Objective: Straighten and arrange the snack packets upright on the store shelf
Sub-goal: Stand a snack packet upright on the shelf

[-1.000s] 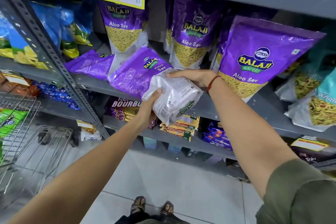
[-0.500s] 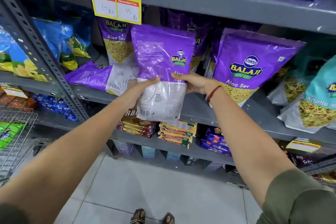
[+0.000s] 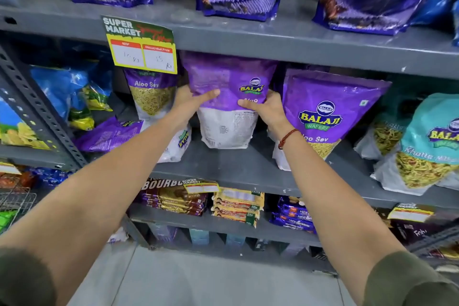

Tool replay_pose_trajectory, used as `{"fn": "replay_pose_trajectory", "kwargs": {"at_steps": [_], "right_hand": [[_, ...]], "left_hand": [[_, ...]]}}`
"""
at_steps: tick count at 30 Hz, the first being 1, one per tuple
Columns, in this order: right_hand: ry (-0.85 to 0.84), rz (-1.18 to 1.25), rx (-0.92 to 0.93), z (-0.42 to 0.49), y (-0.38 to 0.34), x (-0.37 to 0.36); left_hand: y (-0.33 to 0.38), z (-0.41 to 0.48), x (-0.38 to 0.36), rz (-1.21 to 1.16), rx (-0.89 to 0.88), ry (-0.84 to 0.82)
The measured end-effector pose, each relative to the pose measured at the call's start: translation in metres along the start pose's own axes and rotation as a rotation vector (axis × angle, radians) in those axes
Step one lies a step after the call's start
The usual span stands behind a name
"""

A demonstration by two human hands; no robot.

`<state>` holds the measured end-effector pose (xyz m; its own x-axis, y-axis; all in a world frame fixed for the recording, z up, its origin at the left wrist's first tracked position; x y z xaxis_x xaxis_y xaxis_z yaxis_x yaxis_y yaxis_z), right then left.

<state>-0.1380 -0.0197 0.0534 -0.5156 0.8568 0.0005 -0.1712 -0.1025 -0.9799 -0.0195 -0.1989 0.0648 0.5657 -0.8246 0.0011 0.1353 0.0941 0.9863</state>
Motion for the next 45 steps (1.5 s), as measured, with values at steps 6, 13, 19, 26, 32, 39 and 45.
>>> {"fn": "replay_pose_trajectory", "kwargs": {"at_steps": [6,13,19,26,32,39,45], "right_hand": [[0.105,0.101,-0.072,-0.002,0.018,0.010],[0.162,0.053,-0.114,-0.017,0.050,0.011],[0.269,-0.135,-0.164,-0.036,0.063,0.011],[0.428,-0.491,-0.038,-0.077,0.043,-0.009],[0.288,-0.508,0.219,-0.100,0.036,-0.025],[0.396,-0.333,0.069,-0.077,0.068,0.014],[0.203,-0.328,-0.090,-0.048,0.101,0.012]], "left_hand": [[0.006,0.015,-0.001,-0.108,0.051,0.013],[-0.023,-0.019,0.002,-0.098,-0.014,0.289],[-0.104,-0.094,-0.020,0.221,0.046,0.350],[-0.122,-0.107,-0.072,0.420,0.033,0.094],[-0.113,-0.071,-0.049,0.468,0.084,-0.033],[-0.096,-0.019,-0.024,0.589,0.029,-0.268],[-0.106,-0.011,-0.013,0.532,0.148,-0.251]]}}
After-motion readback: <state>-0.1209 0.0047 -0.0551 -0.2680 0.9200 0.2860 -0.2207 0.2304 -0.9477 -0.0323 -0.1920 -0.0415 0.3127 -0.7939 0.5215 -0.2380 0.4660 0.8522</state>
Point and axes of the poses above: each hand's wrist, its own z-axis towards the middle knuckle, its own x-axis out of the back of the hand, y = z × x, the point moved 8 cm from there along z, towards the middle knuckle, and after that the axes turned 1 degree about -x, right-handed, at the moved point
